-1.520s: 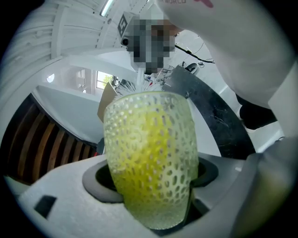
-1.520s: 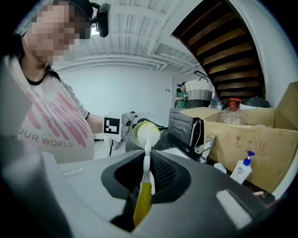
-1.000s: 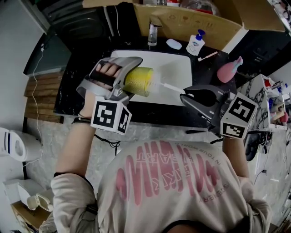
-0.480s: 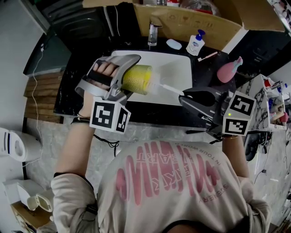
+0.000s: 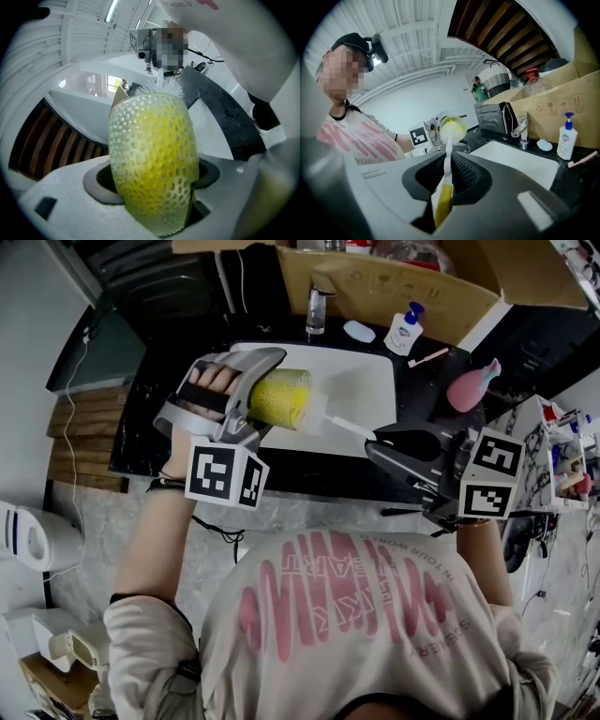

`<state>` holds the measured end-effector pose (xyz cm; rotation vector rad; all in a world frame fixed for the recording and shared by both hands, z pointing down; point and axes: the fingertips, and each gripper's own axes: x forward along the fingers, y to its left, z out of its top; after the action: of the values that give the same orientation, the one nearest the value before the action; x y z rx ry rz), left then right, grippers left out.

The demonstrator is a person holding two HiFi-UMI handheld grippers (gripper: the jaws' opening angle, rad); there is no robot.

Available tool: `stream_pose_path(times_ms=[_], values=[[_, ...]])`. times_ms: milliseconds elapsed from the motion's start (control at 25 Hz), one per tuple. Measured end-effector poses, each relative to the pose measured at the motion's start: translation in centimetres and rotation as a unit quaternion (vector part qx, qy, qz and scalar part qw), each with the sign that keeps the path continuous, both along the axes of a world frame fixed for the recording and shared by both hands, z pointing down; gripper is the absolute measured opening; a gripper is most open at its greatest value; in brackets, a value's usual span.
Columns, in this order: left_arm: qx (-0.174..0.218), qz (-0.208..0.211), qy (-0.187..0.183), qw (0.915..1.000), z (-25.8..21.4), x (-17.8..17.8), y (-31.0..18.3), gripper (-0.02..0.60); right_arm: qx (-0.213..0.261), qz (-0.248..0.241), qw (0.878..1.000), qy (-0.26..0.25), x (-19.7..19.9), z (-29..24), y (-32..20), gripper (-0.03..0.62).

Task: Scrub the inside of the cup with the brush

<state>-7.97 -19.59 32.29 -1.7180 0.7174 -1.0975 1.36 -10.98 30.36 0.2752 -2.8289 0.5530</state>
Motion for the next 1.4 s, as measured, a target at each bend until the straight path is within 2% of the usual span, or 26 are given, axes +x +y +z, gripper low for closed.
stream_pose_path(times_ms=[240,520,680,880,1080,1400], values=[[0.0,-0.004,0.006,1.0,0.1,-0.2,-0.2,0.374,0.017,0.01,1.0,-0.001,0.0,-0.6,-0.2,0.046],[0.006,-0.001,-0.003,1.0,-0.3,0.1,0.0,0.374,0.004,0.043,0.999,-0.015,0.4,-1.1,-0.9,0.048],[0.015,-0.005,-0.02,0.9997,-0.1,-0.1,-0.1,0.374,0.017,0.037,0.999,-0.011,0.2,-1.6,-0.5,0.048],[0.02,-0.02,-0.026,0.9993,0.0,-0.6,-0.3,0.374,0.061,0.01,0.998,0.012,0.0,-2.3,0.5,0.048],[-0.011,-0.047,0.01,0.9988,0.2,-1.0,-0.5,0.373,0.104,-0.01,0.993,0.047,-0.2,-2.4,1.1,0.048],[-0.045,-0.075,0.048,0.995,0.5,-1.0,-0.4,0.373,0.107,-0.003,0.991,0.086,-0.2,-1.2,1.1,0.048]])
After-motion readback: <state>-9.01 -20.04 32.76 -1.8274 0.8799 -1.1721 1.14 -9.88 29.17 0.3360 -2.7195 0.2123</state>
